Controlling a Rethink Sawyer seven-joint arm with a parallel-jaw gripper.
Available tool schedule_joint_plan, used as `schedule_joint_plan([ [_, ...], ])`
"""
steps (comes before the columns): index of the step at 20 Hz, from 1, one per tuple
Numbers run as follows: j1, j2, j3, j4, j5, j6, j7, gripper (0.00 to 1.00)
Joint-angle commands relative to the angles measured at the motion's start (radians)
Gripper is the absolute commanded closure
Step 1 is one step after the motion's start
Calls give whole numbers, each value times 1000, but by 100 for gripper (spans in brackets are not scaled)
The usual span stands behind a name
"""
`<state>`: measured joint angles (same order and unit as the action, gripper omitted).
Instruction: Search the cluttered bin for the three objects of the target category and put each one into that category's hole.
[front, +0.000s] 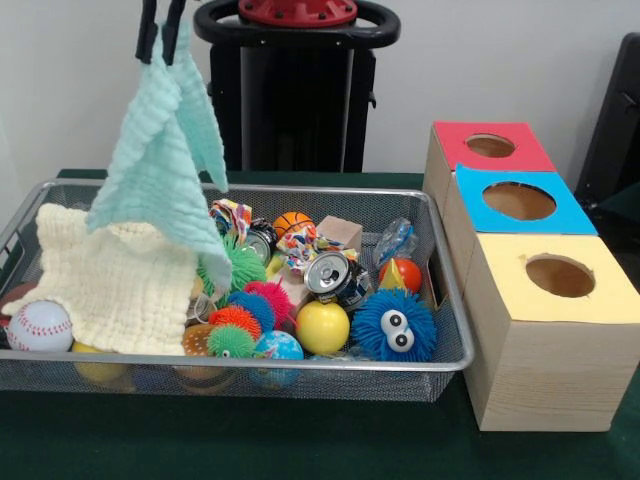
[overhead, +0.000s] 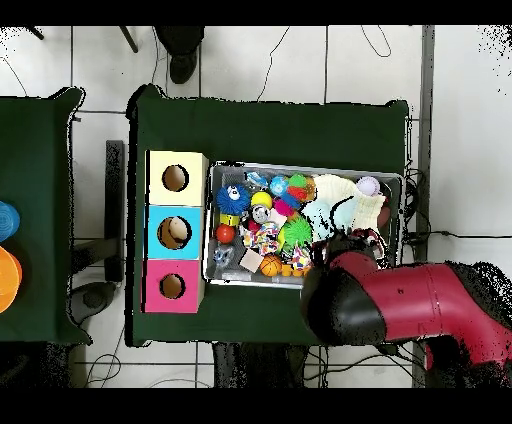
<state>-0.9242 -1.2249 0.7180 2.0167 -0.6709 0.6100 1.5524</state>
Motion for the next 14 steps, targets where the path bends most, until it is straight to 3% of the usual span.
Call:
schedule_joint_plan([
  [1,-30,-42,87,116,80,108,-279,100],
  [14,-33,-124,147,235,277,83,-210,100],
])
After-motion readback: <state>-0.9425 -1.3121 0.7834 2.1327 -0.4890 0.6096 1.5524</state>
